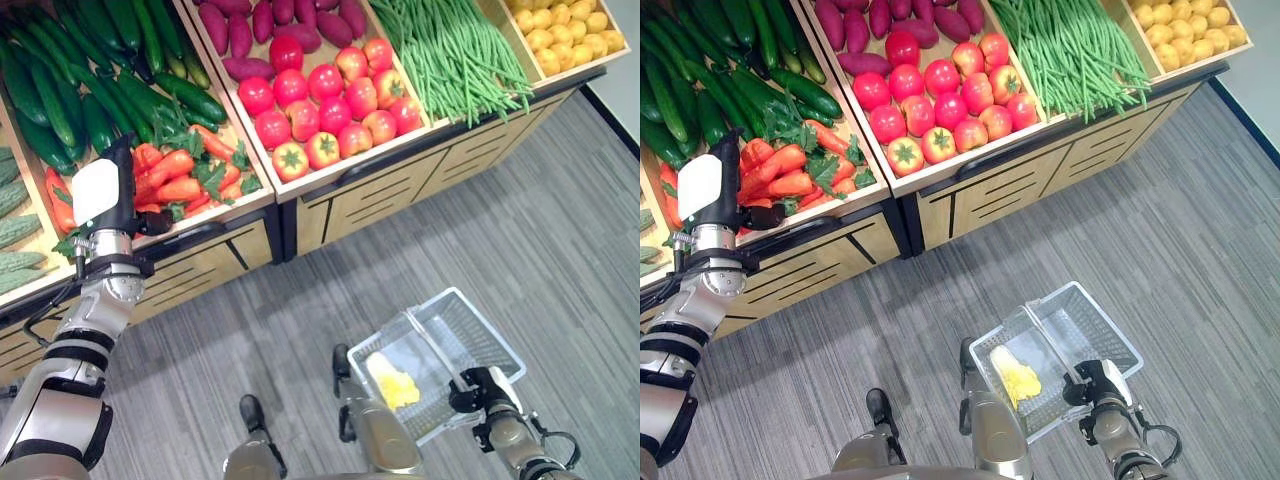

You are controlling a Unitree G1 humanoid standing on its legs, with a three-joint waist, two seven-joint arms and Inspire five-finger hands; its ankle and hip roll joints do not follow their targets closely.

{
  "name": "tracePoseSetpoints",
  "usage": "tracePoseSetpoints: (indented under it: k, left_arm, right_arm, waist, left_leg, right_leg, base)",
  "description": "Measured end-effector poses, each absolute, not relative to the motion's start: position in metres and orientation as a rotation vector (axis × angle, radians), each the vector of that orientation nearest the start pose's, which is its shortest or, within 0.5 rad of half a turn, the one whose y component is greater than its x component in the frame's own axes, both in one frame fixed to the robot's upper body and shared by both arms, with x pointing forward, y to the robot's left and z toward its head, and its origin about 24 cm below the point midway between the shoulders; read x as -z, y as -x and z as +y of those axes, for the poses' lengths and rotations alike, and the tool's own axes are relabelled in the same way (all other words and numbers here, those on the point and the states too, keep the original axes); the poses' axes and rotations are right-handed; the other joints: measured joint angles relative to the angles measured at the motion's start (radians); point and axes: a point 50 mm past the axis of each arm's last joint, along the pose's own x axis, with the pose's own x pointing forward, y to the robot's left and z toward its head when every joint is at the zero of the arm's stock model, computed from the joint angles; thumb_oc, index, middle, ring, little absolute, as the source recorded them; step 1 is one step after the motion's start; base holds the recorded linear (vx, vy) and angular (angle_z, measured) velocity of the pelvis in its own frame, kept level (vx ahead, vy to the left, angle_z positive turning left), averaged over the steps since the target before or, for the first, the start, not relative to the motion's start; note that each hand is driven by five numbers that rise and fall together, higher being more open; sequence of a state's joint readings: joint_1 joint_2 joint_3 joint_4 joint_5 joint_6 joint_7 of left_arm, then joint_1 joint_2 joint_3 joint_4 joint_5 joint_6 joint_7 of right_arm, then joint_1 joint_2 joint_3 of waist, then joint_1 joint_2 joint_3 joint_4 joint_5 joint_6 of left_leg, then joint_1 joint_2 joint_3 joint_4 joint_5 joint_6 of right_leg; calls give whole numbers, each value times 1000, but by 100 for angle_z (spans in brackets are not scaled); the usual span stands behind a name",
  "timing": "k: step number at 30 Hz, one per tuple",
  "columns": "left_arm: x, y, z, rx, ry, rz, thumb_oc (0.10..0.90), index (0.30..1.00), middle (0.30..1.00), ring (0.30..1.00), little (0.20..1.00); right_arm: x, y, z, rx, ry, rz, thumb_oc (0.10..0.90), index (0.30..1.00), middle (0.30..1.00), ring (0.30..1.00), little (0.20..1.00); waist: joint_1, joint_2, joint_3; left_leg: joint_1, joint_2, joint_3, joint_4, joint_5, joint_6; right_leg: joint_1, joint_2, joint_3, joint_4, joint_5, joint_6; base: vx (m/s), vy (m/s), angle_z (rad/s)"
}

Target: Get the vegetables into the basket

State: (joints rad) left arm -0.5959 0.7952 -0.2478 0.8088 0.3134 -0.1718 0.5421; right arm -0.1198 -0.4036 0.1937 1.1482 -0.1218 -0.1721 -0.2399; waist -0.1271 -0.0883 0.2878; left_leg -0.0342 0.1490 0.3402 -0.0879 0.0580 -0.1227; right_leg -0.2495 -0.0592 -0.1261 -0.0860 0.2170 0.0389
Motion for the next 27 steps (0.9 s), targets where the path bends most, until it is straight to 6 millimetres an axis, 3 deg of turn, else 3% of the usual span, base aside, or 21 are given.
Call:
tracePoseSetpoints:
  k: [1,11,27]
  left_arm:
    - [-136,-332,329,-541,-1154,-170,400,300,300,300,300]
    - [-132,-330,337,-559,-1167,-116,400,300,300,300,300]
    - [-141,-330,340,-603,-1170,-148,400,300,300,300,300]
  right_arm:
    - [110,-172,-283,153,687,801,400,300,300,300,300]
    - [109,-174,-281,134,706,787,400,300,300,300,300]
    - [111,-170,-282,130,714,803,400,300,300,300,300]
  waist:
    - [0,0,0]
    - [2,0,0]
    - [3,-1,0]
  left_leg:
    - [0,1,0,0,0,0]
    - [-1,2,1,0,0,-1]
    - [45,2,0,0,0,-2]
  right_leg:
    - [0,1,0,0,0,0]
    - [-1,3,0,0,0,0]
    - [46,2,0,0,1,-1]
  base:
    - [0,0,0]
    - [0,0,0]
    - [0,0,0]
